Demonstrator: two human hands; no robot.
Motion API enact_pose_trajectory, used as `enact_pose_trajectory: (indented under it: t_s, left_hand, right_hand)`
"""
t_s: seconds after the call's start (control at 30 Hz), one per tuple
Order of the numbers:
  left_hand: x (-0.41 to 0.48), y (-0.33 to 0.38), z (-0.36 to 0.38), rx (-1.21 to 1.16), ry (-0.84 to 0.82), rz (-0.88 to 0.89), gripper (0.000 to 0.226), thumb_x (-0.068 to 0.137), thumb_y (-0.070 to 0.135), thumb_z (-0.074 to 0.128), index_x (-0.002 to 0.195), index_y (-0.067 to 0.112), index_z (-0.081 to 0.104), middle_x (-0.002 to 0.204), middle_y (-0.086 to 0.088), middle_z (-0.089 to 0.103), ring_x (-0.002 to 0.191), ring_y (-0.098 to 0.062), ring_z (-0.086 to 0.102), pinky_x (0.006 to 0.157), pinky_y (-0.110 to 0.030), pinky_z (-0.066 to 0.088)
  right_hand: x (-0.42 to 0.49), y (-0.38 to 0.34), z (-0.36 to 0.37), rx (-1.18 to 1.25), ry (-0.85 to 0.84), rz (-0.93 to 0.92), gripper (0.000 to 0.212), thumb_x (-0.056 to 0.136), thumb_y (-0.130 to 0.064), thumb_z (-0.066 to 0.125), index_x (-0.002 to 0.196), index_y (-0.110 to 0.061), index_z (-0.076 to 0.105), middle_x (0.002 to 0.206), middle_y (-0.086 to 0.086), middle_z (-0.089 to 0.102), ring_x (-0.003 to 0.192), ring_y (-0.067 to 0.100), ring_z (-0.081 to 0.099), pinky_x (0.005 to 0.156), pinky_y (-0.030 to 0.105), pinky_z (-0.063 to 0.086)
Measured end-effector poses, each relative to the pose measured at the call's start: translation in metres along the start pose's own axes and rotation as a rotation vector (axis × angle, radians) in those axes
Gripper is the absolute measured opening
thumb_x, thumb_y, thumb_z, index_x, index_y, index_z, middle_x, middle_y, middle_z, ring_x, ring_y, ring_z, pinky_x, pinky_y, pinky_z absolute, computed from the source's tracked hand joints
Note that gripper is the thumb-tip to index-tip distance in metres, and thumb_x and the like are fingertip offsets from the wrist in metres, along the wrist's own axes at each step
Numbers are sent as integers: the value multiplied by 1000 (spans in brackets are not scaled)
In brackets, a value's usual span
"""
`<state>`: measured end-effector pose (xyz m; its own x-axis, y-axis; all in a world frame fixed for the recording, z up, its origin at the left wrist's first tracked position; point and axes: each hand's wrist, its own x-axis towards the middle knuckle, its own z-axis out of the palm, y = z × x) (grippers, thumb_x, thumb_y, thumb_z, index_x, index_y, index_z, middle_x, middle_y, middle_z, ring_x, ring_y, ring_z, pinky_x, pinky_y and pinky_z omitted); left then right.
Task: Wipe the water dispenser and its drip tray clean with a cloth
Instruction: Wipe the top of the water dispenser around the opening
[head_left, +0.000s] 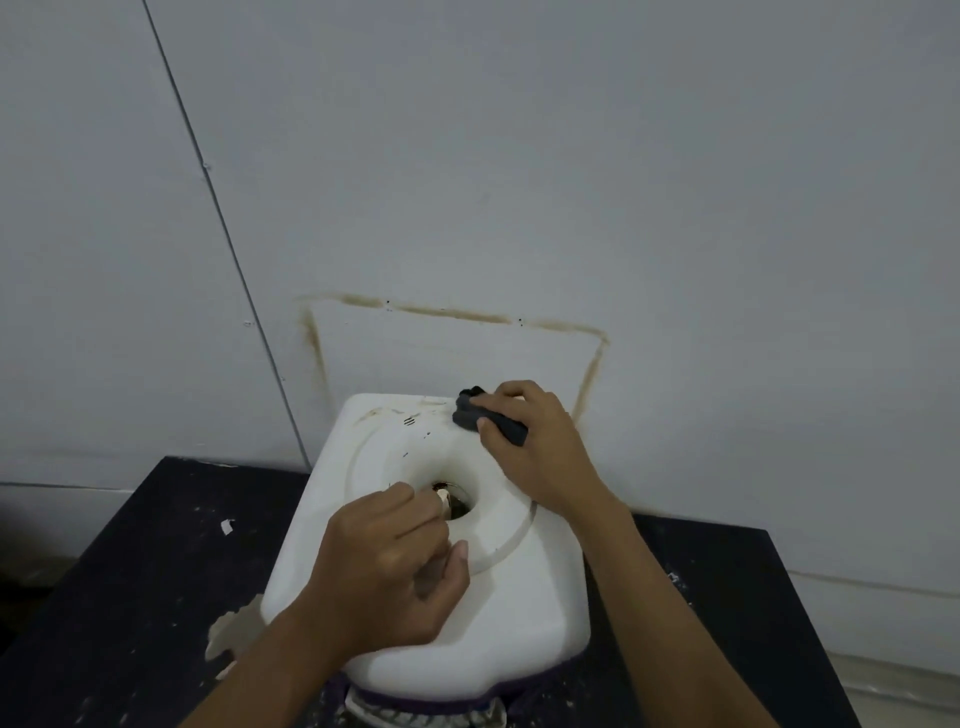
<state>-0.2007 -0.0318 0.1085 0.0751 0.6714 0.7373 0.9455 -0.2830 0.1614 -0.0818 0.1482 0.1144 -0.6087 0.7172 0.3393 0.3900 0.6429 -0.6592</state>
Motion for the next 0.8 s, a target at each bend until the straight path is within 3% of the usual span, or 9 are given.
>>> enact_pose_trajectory:
  t_s: [0.1, 0.2, 0.3, 0.37, 0.5, 0.63, 0.73, 0.8]
  left_hand:
    - [-1, 0, 1, 19, 26, 0, 33, 81, 22, 68, 54, 15, 52, 62, 3, 51, 56, -14, 38, 55, -22, 30]
    - [-1, -2, 2, 27, 30, 7, 34, 82, 24, 68, 53, 15, 53, 62, 3, 53, 56, -14, 39, 53, -25, 33]
    - [-2, -4, 3, 27, 25, 9, 35, 83, 24, 69, 53, 15, 52, 62, 2, 53, 56, -15, 39, 51, -27, 35]
    - [-2, -3, 3, 40, 18, 12, 35, 83, 23, 70, 54, 15, 52, 63, 2, 53, 56, -16, 40, 50, -30, 37]
    - [4, -2, 4, 78, -57, -5, 25, 82, 23, 69, 65, 15, 54, 72, 2, 53, 64, -15, 38, 54, -29, 35]
    - [3, -3, 5, 73, -138, -36, 17, 84, 26, 66, 77, 16, 54, 82, 3, 54, 75, -10, 30, 67, -27, 28]
    - [2, -2, 2, 59, -175, -27, 16, 88, 27, 64, 80, 16, 56, 85, 3, 55, 72, -15, 39, 66, -30, 35]
    - [-1, -2, -2, 68, -205, -29, 15, 92, 30, 62, 84, 17, 58, 91, 4, 57, 76, -16, 45, 68, -31, 39]
  right_hand:
    - [-3, 11, -8, 115, 15, 46, 27, 92, -28, 66, 118, -32, 71, 114, -12, 60, 105, 13, 58, 94, 36, 49]
    - [23, 11, -2, 10, 2, 108, 28, 95, -27, 62, 121, -31, 70, 117, -7, 63, 107, 15, 58, 96, 36, 48]
    - [38, 4, 8, -121, -84, 45, 29, 97, -31, 56, 125, -34, 66, 124, -9, 61, 110, 20, 55, 97, 44, 45]
    - [33, 4, 9, -67, -84, -2, 29, 96, -32, 56, 122, -36, 67, 123, -15, 60, 108, 18, 54, 97, 44, 44]
    - [16, 13, -3, 110, 3, -54, 25, 90, -28, 63, 112, -34, 72, 113, -20, 64, 104, 5, 58, 95, 35, 48]
    - [23, 6, 1, 7, 71, -11, 24, 87, -30, 63, 109, -30, 73, 106, -11, 66, 98, 14, 61, 88, 46, 51]
    - [13, 1, 3, 8, 55, -129, 25, 87, -29, 65, 111, -30, 72, 109, -13, 63, 99, 13, 58, 89, 43, 49]
    - [14, 5, -4, 86, 22, -81, 23, 88, -25, 68, 110, -30, 73, 107, -14, 64, 101, 10, 59, 92, 39, 50]
